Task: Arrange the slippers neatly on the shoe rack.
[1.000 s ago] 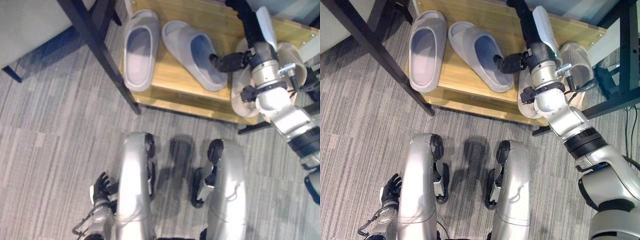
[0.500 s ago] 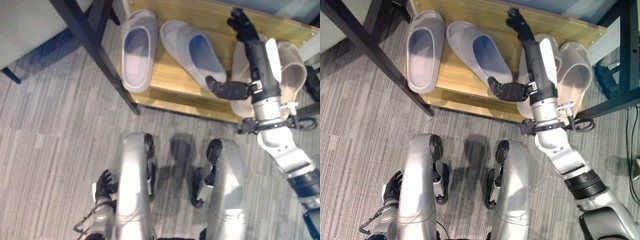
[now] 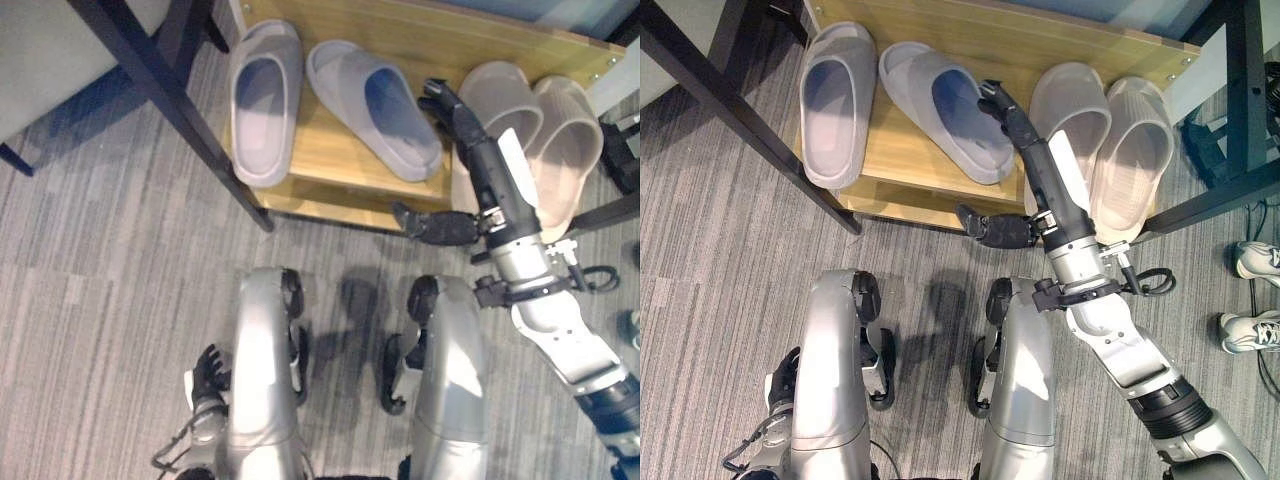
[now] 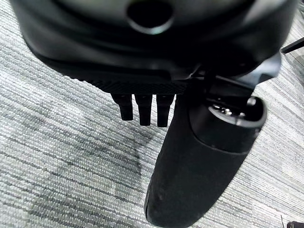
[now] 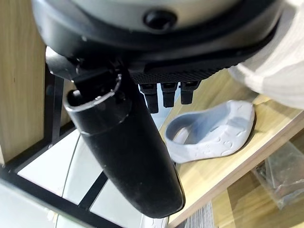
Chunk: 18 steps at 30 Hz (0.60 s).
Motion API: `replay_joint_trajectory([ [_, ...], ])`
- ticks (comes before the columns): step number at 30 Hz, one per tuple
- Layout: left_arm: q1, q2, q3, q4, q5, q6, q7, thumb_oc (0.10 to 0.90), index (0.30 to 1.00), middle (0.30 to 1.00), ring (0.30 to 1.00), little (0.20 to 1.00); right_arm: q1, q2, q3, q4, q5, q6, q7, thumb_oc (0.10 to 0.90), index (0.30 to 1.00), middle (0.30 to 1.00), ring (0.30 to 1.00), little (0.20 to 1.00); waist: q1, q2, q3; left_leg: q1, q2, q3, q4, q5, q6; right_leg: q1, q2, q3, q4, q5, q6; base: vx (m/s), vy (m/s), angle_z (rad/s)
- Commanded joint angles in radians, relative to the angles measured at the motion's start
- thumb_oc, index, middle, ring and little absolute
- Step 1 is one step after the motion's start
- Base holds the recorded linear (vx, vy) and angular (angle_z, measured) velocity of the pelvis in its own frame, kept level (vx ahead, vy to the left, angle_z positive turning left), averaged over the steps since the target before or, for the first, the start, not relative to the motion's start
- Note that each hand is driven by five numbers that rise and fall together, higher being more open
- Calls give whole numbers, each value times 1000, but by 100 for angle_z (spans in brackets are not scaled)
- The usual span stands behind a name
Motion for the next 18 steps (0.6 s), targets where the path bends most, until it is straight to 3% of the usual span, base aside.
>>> replay_joint_trajectory([
  [1, 16, -17, -24, 39, 8, -27, 1, 800, 900, 900, 900, 900, -131, -43, -42, -85, 34, -71, 5, 800, 900, 900, 900, 900, 49, -25, -24, 34, -56, -133, -34, -30, 9, 12, -26, 127, -6, 64, -69, 0, 0, 0],
  [7, 27, -12, -22, 37, 10, -22, -30, 800, 900, 900, 900, 900, -166, -69, -13, -42, -29, -37, 27, 800, 900, 900, 900, 900, 47, -21, -24, 34, -53, -130, -40, -28, 6, 10, -23, 134, -6, 65, -66, 0, 0, 0],
  [18, 32, -5, -8, 71, -3, -16, -48, 800, 900, 900, 900, 900, -217, -12, 36, 10, -15, -16, 57, 800, 900, 900, 900, 900, 45, -18, -24, 34, -53, -120, -48, -22, 4, 4, -19, 142, -5, 69, -69, 0, 0, 0],
])
